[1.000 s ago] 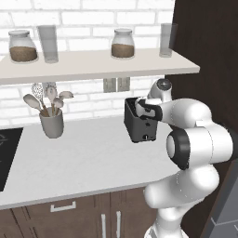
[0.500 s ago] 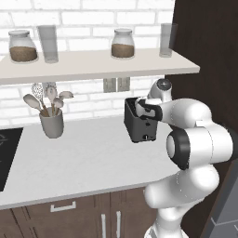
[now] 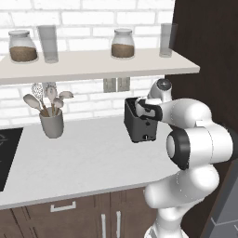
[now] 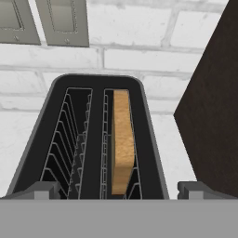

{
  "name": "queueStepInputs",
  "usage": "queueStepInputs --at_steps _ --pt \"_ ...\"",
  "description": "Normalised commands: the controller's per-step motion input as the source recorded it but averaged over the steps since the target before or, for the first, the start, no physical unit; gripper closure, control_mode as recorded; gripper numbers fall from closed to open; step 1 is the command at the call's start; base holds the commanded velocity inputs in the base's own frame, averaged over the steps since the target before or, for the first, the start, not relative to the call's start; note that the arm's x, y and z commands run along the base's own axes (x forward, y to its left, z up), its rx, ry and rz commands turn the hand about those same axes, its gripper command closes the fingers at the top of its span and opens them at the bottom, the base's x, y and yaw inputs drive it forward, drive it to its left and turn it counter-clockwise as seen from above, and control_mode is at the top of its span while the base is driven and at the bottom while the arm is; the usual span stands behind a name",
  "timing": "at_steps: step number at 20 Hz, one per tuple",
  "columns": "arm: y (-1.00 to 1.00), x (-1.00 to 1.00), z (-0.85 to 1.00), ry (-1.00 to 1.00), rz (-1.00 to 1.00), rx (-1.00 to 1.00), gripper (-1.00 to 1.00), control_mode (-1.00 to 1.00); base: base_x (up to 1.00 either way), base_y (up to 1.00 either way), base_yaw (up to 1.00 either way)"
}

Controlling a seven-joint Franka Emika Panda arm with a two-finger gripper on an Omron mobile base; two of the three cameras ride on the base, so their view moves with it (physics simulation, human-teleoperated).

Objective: Start the toaster. Once the lever pops up, take the bread to the plate on the dining counter.

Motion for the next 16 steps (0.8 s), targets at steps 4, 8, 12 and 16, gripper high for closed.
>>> queueStepInputs --at_steps 4,8,12,16 --pt "0.00 0.00 0.00 0.00 0.00 0.00 -1.00 -1.00 0.00 0.00 0.00" --pt "0.00 0.00 0.00 0.00 0.00 0.00 -1.00 -1.00 0.00 0.00 0.00" --pt "0.00 0.00 0.00 0.00 0.00 0.00 -1.00 -1.00 0.00 0.00 0.00" --pt "0.00 0.00 0.00 0.00 0.00 0.00 -1.00 -1.00 0.00 0.00 0.00"
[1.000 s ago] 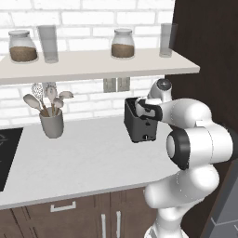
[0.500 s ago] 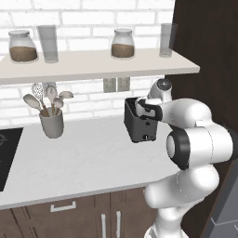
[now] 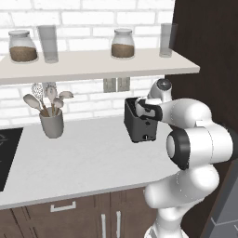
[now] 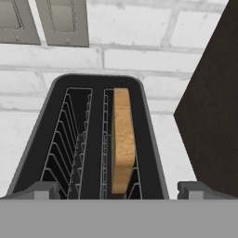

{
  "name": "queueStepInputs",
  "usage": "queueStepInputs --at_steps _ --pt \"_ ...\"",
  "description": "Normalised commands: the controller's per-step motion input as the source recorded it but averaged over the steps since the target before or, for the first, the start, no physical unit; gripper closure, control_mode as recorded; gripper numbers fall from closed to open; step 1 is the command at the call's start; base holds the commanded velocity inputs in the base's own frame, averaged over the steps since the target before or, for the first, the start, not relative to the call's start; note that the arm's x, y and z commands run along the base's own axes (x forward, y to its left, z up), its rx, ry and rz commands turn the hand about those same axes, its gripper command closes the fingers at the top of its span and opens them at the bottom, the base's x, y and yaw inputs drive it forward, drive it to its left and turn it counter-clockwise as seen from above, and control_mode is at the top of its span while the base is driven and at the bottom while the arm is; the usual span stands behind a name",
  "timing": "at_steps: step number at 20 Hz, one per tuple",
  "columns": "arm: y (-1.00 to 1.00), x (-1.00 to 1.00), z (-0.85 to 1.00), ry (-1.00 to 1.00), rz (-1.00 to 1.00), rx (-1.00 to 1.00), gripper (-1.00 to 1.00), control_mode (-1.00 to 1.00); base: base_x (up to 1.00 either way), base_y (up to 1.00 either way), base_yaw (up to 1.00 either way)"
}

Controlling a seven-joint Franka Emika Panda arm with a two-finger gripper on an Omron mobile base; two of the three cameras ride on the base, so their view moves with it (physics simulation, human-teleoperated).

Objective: Start the toaster. Once the lever pops up, take the bread to the plate on the dining counter.

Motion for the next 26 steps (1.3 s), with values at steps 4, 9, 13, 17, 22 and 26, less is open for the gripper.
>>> queueStepInputs --at_steps 4,9,13,17,22,26 --pt "0.00 0.00 0.00 0.00 0.00 0.00 -1.00 -1.00 0.00 0.00 0.00" --pt "0.00 0.00 0.00 0.00 0.00 0.00 -1.00 -1.00 0.00 0.00 0.00" --pt "0.00 0.00 0.00 0.00 0.00 0.00 -1.00 -1.00 0.00 0.00 0.00" --pt "0.00 0.00 0.00 0.00 0.00 0.00 -1.00 -1.00 0.00 0.00 0.00" --pt "0.00 0.00 0.00 0.00 0.00 0.00 -1.00 -1.00 0.00 0.00 0.00" --pt "0.00 0.00 0.00 0.00 0.00 0.00 -1.00 -1.00 0.00 0.00 0.00"
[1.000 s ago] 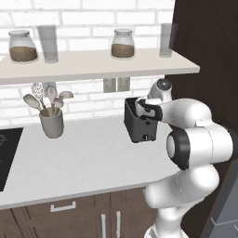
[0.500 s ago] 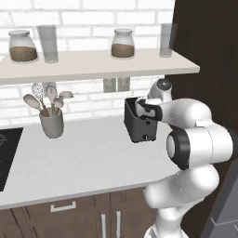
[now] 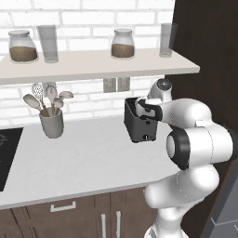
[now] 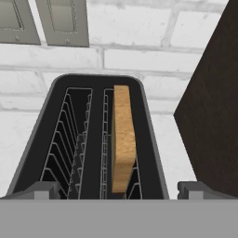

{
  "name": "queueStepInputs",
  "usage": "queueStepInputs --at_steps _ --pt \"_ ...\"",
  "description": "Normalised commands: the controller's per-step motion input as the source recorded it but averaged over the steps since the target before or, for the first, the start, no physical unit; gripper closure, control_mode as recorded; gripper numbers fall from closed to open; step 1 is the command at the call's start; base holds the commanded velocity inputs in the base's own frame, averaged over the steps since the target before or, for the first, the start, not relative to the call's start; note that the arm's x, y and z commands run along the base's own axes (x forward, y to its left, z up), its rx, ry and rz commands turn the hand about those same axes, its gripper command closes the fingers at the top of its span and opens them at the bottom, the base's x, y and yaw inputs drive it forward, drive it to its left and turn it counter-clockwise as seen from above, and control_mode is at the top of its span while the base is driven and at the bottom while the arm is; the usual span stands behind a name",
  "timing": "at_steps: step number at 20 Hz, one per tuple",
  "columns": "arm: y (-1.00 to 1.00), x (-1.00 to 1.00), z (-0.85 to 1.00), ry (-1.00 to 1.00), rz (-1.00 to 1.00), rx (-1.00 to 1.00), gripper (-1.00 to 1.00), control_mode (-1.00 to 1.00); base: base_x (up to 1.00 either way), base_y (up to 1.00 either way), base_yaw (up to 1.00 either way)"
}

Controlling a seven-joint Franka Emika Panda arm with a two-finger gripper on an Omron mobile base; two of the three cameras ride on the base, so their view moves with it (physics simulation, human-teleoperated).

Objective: Start the toaster. Once the lever pops up, take the bread to the plate on the dining counter.

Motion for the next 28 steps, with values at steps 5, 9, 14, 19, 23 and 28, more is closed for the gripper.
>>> queueStepInputs --at_steps 5,9,14,19,23,28 --pt "0.00 0.00 0.00 0.00 0.00 0.00 -1.00 -1.00 0.00 0.00 0.00" --pt "0.00 0.00 0.00 0.00 0.00 0.00 -1.00 -1.00 0.00 0.00 0.00" --pt "0.00 0.00 -0.01 0.00 0.00 0.00 -1.00 -1.00 0.00 0.00 0.00" --pt "0.00 0.00 -0.18 0.00 0.00 0.00 -1.00 -1.00 0.00 0.00 0.00" --pt "0.00 0.00 -0.25 0.00 0.00 0.00 -1.00 -1.00 0.00 0.00 0.00" --pt "0.00 0.12 -0.13 -0.03 0.00 0.00 -1.00 -1.00 0.00 0.00 0.00"
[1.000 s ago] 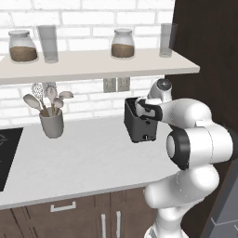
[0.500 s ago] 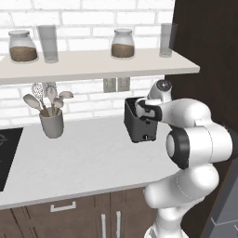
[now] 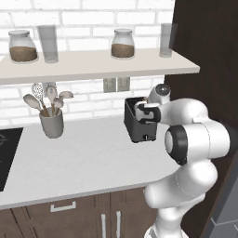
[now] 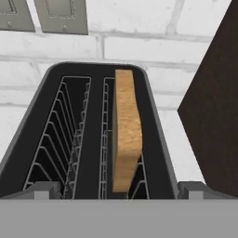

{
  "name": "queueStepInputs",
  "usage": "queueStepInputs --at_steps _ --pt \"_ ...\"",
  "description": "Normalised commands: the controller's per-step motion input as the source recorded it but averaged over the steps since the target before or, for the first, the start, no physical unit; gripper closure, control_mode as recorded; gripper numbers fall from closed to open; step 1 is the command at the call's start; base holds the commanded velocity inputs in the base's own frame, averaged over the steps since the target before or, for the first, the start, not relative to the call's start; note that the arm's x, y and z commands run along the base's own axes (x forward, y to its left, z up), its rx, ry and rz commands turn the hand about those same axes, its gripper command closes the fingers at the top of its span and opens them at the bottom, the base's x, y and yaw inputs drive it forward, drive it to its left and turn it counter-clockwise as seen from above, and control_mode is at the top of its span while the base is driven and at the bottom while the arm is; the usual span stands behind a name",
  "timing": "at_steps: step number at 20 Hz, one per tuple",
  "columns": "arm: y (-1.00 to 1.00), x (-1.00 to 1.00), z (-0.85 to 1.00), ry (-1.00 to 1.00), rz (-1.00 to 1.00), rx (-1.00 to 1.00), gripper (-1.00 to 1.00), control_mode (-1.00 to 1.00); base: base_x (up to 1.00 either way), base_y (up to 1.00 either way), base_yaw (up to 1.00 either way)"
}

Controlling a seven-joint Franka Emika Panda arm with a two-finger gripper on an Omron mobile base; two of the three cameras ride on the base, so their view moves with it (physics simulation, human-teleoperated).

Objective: Start the toaster. Once the lever pops up, take the bread to the plate on the dining counter.

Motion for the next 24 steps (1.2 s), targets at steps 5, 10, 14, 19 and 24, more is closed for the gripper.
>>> queueStepInputs --at_steps 5,10,14,19,24 --pt "0.00 0.29 0.00 -0.05 0.00 0.00 -1.00 -1.00 0.00 0.00 0.00" --pt "-0.03 0.31 0.00 0.00 0.00 0.00 -1.00 -1.00 0.00 0.00 0.00" --pt "-0.11 0.24 0.00 0.00 0.00 0.00 -1.00 -1.00 0.00 0.00 0.00" --pt "-0.10 0.20 0.00 0.00 0.00 0.00 -1.00 -1.00 0.00 0.00 0.00" --pt "-0.06 0.08 0.00 0.00 0.00 0.00 1.00 -1.00 0.00 0.00 0.00"
